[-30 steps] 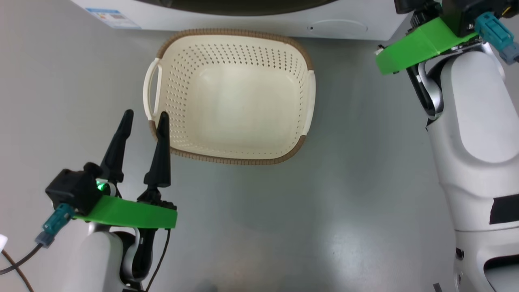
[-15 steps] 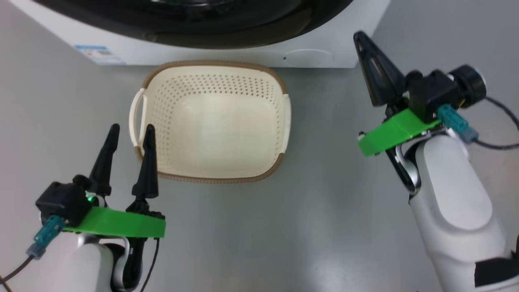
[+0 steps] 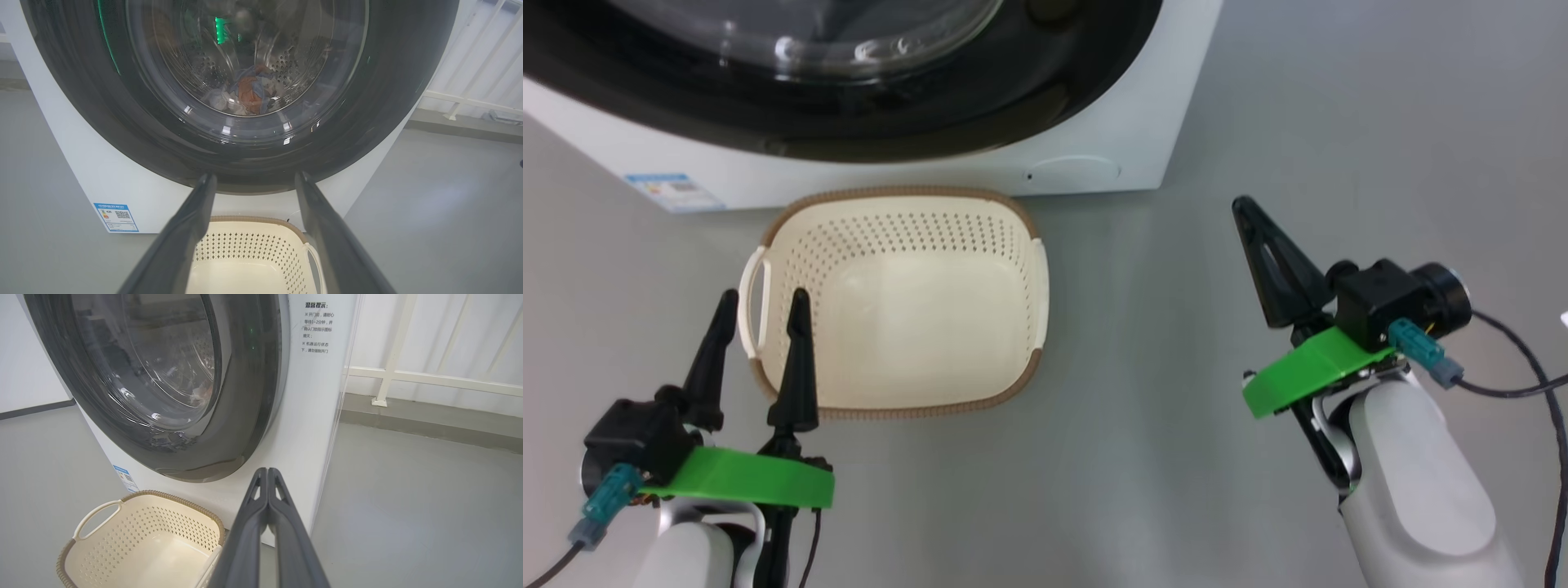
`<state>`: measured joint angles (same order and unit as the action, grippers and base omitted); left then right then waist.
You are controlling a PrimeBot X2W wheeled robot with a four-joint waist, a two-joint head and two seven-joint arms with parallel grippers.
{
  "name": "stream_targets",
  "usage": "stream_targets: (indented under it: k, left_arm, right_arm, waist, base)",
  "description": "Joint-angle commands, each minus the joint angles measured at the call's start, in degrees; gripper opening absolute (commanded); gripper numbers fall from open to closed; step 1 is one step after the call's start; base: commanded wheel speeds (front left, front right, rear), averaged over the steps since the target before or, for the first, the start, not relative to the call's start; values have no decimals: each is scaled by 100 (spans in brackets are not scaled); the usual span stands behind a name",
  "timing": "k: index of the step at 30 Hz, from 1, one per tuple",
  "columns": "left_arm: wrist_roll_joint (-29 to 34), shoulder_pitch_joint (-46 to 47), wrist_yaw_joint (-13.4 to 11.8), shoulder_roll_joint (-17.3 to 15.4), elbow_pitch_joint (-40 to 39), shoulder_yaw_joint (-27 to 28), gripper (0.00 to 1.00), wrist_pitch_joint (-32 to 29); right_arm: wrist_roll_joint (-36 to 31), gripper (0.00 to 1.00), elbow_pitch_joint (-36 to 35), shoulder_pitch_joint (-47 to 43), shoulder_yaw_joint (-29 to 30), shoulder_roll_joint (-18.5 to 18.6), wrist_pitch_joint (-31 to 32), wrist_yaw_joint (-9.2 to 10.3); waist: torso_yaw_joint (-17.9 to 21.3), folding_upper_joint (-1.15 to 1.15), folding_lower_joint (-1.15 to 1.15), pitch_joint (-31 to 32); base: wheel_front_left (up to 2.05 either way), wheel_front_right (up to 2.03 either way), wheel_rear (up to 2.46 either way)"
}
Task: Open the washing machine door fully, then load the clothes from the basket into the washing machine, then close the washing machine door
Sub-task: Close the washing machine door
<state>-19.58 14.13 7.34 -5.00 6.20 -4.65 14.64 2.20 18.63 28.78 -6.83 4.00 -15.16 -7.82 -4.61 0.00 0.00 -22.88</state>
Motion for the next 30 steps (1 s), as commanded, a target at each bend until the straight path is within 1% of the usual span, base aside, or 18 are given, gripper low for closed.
stream_targets:
  k: [1, 2, 11, 19, 24, 30]
  left_arm:
    - [100, -84, 14, -199, -80, 216, 100, 36]
    - [114, -119, 14, -193, -73, 237, 100, 36]
    - [229, -470, 14, -254, -33, 383, 100, 36]
    - [211, -785, 14, -182, 3, 645, 100, 36]
    - [301, -997, 14, -191, 5, 765, 100, 36]
    - [454, -1238, 14, -74, 2, 935, 100, 36]
  right_arm:
    - [55, 79, -128, -200, -132, -99, 16, 33]
    - [67, 100, -146, -257, -97, -102, 16, 33]
    - [337, 100, -369, -832, 13, -111, 16, 33]
    - [520, 100, -614, -1454, 148, -112, 16, 33]
    - [546, 100, -671, -1662, 169, -112, 16, 33]
    - [632, 100, -774, -1904, 336, -112, 16, 33]
  waist:
    - [187, 0, 0, 246]
    - [216, 0, 0, 301]
    - [459, 0, 0, 708]
    - [646, 0, 0, 1124]
    - [766, 0, 0, 1326]
    - [829, 0, 0, 1574]
  base:
    - [0, 0, 0]
    - [0, 0, 0]
    - [0, 0, 0]
    - [0, 0, 0]
    - [0, 0, 0]
    - [0, 0, 0]
